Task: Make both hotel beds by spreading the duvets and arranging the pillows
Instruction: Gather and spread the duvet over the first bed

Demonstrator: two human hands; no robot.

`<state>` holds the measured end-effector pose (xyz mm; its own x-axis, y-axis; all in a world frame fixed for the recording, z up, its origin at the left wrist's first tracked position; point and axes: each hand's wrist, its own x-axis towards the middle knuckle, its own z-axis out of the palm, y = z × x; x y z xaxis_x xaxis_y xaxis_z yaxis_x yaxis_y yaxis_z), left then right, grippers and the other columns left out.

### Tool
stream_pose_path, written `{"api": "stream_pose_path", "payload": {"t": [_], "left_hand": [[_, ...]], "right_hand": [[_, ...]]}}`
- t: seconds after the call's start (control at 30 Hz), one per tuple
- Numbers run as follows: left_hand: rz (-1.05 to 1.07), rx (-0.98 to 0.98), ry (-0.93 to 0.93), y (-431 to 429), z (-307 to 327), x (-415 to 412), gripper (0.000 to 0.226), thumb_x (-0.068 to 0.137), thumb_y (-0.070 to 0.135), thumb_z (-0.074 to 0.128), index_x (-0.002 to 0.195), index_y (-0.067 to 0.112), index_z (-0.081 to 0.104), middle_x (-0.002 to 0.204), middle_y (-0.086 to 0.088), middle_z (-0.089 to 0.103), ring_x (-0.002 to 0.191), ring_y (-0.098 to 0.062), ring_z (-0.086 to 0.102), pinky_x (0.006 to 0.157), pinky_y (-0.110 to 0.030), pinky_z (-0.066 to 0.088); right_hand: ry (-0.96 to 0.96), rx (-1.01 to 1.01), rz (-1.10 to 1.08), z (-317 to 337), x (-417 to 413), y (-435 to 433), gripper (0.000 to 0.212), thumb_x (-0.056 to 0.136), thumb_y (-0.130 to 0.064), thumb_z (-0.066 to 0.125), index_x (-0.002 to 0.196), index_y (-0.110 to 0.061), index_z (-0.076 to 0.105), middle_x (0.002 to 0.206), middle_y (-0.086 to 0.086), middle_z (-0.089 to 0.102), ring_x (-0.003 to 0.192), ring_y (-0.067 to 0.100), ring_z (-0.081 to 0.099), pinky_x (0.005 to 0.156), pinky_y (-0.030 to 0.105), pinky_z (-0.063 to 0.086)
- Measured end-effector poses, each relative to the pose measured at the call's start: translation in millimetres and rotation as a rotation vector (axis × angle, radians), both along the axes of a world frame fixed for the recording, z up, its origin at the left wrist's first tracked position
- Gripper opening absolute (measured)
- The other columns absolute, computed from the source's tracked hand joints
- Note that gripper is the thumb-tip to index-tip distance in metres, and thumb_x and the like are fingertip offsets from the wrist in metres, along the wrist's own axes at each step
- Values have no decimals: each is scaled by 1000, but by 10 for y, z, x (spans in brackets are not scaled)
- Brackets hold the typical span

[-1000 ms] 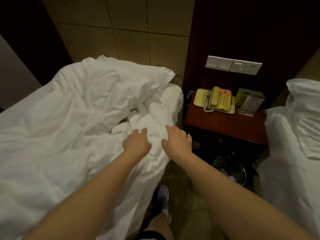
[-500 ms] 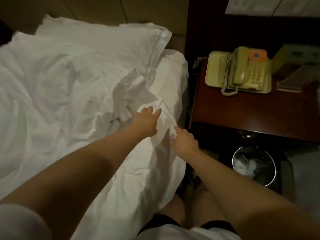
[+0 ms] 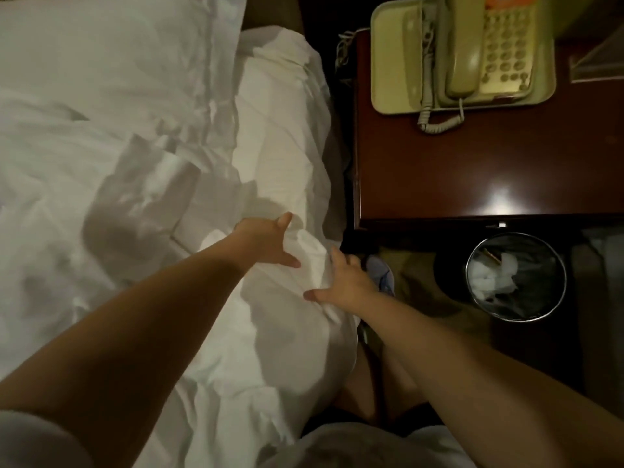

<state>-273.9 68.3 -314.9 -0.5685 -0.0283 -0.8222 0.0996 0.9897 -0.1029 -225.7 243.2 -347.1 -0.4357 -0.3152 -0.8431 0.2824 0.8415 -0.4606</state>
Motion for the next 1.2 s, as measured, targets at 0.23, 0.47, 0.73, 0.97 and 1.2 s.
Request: {"api": "stream_pose_path", "payload": {"t": [0.23, 0.47, 0.73, 0.97, 1.2], "left_hand": [[150, 126, -185, -74, 360, 170, 55, 90, 44, 58, 132, 10, 51, 137, -9, 50, 124, -25, 47, 100, -29, 35], [231, 400, 1, 19, 1183, 128, 28, 90, 30, 62, 113, 14, 67, 112, -3, 65, 105, -19, 57, 83, -20, 36], [437, 553, 279, 12, 2452, 171, 13, 85, 18, 69, 83, 29, 64, 67, 18, 61, 59, 5, 57, 53, -7, 41], [487, 470, 535, -389, 3532, 154, 10, 87, 21, 67, 96, 25, 65, 89, 8, 62, 85, -13, 56, 77, -26, 40], [681, 476, 968, -1009, 4001, 353, 17, 90, 20, 63, 106, 16, 68, 95, 2, 62, 90, -17, 54, 74, -26, 39]], "right_hand": [[-325, -61, -512, 64, 274, 31, 125, 69, -49, 80, 152, -20, -10, 158, 7, 13, 142, 32, 22, 113, 43, 28], [-677, -215, -926, 461, 526, 122, 151, 28, -74, 81, 152, -36, 3, 156, 2, 23, 139, 38, 26, 107, 64, 21], [-607, -478, -968, 921, 536, 124, 131, 35, -85, 73, 147, -36, 28, 148, -2, 41, 134, 24, 38, 114, 52, 25], [-529, -782, -824, 2188, 33, -335, 51, 76, -63, 59, 106, -22, 66, 105, 6, 69, 103, 24, 61, 95, 39, 46], [-134, -866, -897, 2944, -454, -846, 47, 81, -24, 75, 122, -7, 60, 110, 8, 68, 93, 23, 65, 78, 33, 54]]}}
